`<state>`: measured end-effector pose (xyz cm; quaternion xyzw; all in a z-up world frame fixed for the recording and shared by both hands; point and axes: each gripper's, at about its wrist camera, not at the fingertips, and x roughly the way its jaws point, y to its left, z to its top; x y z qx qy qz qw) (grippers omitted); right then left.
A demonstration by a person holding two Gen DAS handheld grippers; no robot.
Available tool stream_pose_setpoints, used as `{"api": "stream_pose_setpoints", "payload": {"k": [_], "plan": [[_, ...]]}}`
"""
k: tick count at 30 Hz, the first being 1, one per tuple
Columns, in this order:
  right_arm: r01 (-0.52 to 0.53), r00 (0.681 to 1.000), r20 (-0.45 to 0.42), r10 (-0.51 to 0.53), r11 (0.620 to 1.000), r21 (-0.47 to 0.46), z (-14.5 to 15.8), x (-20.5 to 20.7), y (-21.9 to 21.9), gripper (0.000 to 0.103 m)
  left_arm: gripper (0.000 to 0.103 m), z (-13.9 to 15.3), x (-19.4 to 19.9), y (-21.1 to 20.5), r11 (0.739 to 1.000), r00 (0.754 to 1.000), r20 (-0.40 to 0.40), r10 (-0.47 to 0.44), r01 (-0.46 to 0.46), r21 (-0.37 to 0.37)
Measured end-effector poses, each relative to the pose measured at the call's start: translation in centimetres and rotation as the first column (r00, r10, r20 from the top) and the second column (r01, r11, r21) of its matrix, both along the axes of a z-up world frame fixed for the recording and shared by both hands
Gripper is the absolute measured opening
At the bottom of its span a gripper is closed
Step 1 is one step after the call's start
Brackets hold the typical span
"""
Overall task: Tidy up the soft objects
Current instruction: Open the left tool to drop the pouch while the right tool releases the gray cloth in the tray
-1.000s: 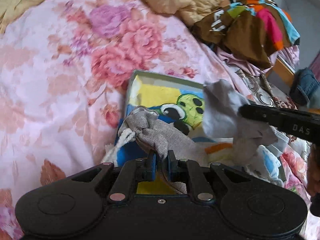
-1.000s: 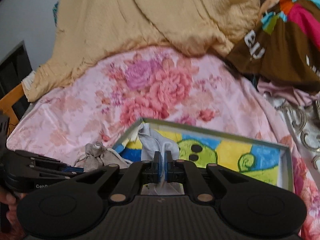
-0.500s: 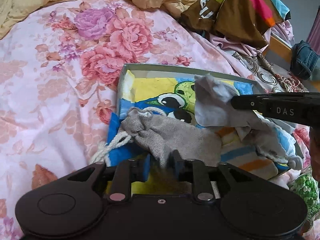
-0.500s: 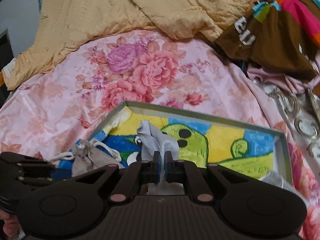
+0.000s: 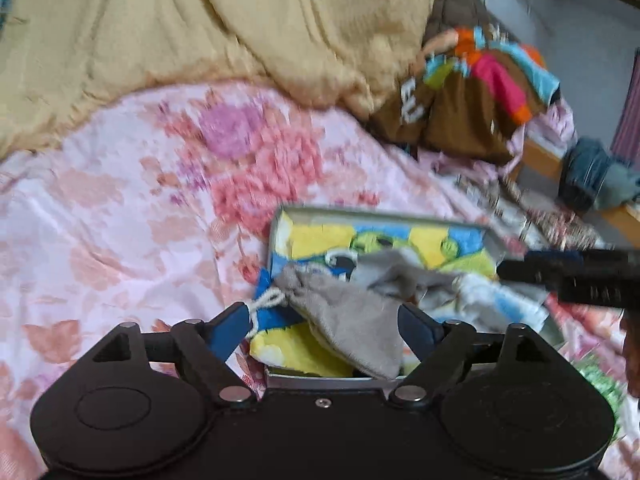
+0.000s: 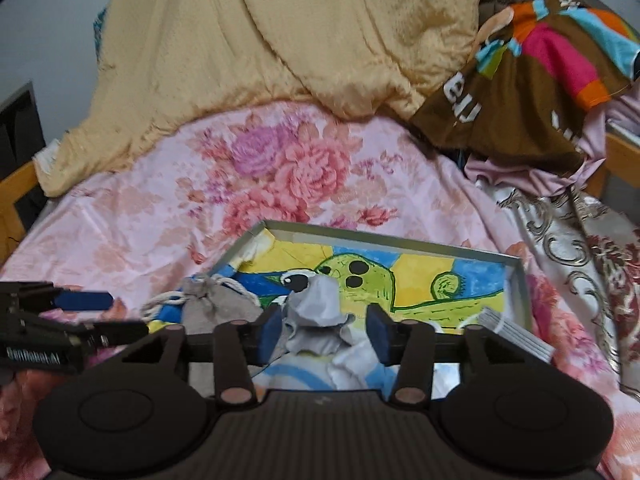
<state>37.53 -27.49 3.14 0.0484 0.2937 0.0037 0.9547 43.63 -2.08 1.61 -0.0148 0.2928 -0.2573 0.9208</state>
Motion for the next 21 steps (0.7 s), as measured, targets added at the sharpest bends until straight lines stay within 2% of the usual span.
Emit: {"api": "stream_pose_setpoints", "payload": {"k": [2, 4, 7, 12, 21], "plan": [[-0.001, 0.999, 0.034, 0.001, 1.0, 0.003, 0.8, -1.8, 0.2, 0.071, 0.09, 1.2, -1.8, 0.5, 0.999, 0.999, 0.045, -0.003, 0.005, -0.034], [-0.001, 0.997, 0.078, 0.001, 1.0, 0.008, 1.5, -3.6, 0.5, 0.087, 0.095, 2.1, -3.6, 0.8, 0.999, 0.997, 0.08, 0.002, 0.003, -0.052], [-0.005, 0.991, 0.133, 0.003, 1.0, 0.016, 2.5, -6.3, 0.9, 0.095, 0.101, 3.0, -6.1, 1.1, 0.997, 0.993, 0.115, 0.007, 0.001, -0.072], [-0.01, 0.979, 0.206, 0.007, 1.0, 0.013, 3.4, -10.2, 1.2, 0.103, 0.102, 3.5, -9.7, 1.6, 0.997, 0.992, 0.124, 0.015, -0.005, -0.081], [0.014, 0.967, 0.255, -0.013, 1.0, -0.002, 3.2, -16.0, 1.6, 0.103, 0.102, 2.6, -13.7, 2.0, 0.998, 0.993, 0.116, -0.002, 0.01, -0.066]]}}
